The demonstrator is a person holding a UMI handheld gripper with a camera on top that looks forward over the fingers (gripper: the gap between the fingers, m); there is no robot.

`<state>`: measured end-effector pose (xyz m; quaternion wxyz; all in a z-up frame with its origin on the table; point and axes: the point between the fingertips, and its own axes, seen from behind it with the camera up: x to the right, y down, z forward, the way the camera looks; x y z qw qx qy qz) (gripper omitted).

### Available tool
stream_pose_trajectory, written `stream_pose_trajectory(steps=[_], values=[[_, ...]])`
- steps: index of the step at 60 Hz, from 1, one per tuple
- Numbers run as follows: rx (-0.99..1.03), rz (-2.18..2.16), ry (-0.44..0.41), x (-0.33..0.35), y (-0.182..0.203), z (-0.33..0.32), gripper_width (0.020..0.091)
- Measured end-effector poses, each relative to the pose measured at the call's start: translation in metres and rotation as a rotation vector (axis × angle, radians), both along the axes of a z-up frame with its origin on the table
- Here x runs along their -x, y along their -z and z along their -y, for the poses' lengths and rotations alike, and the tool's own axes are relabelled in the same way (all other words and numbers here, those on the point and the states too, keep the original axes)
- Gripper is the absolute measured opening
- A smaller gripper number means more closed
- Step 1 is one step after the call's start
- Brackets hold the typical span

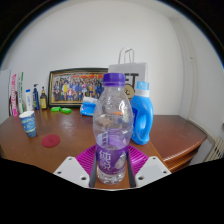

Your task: Pour water

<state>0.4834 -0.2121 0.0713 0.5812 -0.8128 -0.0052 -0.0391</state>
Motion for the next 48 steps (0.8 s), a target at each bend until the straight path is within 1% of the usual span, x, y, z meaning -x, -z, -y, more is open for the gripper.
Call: stream_pose_trajectory(steps=[1, 5, 10, 11, 21, 31, 43, 48], values=[[-0.003, 0.002, -0.002, 0.001, 0.000, 0.000, 0.0439], [-0.005, 0.017, -0.007, 0.002, 0.000, 0.000, 0.0398], [0.005, 0.042, -0.006, 0.003, 0.000, 0.001, 0.0396], [0.008, 0.051, -0.008, 0.004, 0.000, 0.001, 0.0366], [0.021, 0.133, 0.009, 0.007, -0.012, -0.001, 0.0366], [0.004, 0.318, 0.018, 0.022, -0.058, -0.012, 0.0363], [-0.008, 0.629, -0.010, 0.069, -0.123, -0.039, 0.0363], [-0.009, 0.802, -0.034, 0.094, -0.143, -0.052, 0.0362]])
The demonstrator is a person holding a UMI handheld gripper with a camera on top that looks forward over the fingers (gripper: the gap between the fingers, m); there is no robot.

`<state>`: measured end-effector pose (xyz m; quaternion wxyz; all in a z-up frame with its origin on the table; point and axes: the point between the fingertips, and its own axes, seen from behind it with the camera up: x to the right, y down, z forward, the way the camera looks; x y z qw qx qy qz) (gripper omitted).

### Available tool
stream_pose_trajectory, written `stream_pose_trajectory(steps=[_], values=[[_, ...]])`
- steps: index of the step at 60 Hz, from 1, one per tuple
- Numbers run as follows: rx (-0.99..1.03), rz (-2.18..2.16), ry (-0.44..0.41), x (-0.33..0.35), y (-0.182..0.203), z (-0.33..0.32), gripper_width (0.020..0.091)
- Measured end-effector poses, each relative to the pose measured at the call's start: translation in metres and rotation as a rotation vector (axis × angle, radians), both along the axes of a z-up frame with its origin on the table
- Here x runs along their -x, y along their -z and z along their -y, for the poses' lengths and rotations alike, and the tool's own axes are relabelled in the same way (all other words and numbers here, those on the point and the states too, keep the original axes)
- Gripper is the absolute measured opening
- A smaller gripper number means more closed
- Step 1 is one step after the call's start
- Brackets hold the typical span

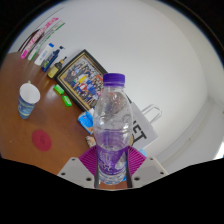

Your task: Pour water

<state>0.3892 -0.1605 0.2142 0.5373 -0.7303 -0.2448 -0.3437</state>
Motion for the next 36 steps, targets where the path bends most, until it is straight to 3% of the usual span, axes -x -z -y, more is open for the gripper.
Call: stream_pose_trajectory(steps=[16, 36], values=[[0.047, 0.588, -0.098, 0.089, -0.028, -0.042, 0.0365], [0.151, 1.179, -0.236, 0.151, 0.000, -0.077, 0.0364]])
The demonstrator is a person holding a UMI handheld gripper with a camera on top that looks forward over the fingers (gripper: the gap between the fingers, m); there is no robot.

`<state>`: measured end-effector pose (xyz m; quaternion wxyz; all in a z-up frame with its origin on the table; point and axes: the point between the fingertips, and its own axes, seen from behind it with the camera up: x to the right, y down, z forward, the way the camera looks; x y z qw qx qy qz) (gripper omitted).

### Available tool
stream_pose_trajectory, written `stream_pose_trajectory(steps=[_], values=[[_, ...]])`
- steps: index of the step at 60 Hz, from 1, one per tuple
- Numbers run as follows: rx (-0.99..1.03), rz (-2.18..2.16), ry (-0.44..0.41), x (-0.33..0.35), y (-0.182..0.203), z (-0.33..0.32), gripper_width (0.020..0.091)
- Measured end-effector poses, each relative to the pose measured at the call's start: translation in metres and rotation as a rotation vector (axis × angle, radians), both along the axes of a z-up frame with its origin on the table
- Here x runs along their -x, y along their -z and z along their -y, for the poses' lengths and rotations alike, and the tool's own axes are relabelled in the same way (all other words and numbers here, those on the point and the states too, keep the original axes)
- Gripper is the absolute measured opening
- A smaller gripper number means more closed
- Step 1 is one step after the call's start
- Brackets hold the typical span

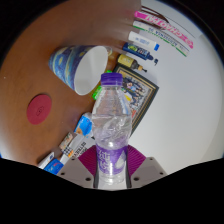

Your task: Pour water

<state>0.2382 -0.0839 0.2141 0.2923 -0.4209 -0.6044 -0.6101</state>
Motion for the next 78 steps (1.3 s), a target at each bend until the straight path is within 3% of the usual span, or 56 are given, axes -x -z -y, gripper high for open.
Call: stream_pose_trajectory(steps=[18, 31, 40, 54, 74, 78], values=[[0.028, -0.060, -0.009, 0.010, 0.002, 0.002, 0.0364], [0.015, -0.672, 0.044, 0.009, -0.024, 0.015, 0.0363], [0.050, -1.187, 0.058, 0.021, -0.020, 0.020, 0.0363], [0.162, -1.797, 0.121, 0.027, 0.038, 0.012, 0.0364], [0.229, -2.006, 0.220, 0.018, 0.141, 0.011, 0.0369], [0.206, -2.014, 0.176, 0.018, 0.140, 0.015, 0.0368]])
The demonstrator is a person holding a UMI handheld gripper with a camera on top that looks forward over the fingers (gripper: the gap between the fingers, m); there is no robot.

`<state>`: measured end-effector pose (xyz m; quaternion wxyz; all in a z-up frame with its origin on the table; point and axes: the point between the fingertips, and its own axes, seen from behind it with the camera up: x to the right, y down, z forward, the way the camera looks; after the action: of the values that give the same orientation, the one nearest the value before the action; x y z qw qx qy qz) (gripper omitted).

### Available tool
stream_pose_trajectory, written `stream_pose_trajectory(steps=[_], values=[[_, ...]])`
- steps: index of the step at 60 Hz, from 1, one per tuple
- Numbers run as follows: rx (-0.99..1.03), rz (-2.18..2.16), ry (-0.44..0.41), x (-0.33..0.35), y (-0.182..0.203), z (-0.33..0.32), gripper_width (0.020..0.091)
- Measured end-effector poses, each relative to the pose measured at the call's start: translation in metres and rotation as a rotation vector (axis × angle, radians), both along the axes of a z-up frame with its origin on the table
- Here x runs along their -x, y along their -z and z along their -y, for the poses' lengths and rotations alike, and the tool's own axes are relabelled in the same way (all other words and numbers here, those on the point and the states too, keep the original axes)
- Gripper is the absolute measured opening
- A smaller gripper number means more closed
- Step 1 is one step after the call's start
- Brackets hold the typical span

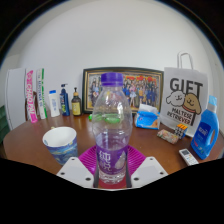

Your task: Pour water

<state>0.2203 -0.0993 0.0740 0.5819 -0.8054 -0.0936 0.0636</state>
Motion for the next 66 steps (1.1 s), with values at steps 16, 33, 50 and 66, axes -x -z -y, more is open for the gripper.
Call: stream_pose_trajectory(steps=[16, 33, 50, 66], values=[[0.060, 0.019, 0.062, -0.007, 0.006, 0.010, 0.0696], [0.252, 0.085, 0.208, 0.000, -0.048, 0.098, 0.0857], [0.278, 0.146, 0.266, 0.055, -0.120, 0.205, 0.0849], [0.306, 0.116, 0.276, 0.088, -0.137, 0.260, 0.0852]])
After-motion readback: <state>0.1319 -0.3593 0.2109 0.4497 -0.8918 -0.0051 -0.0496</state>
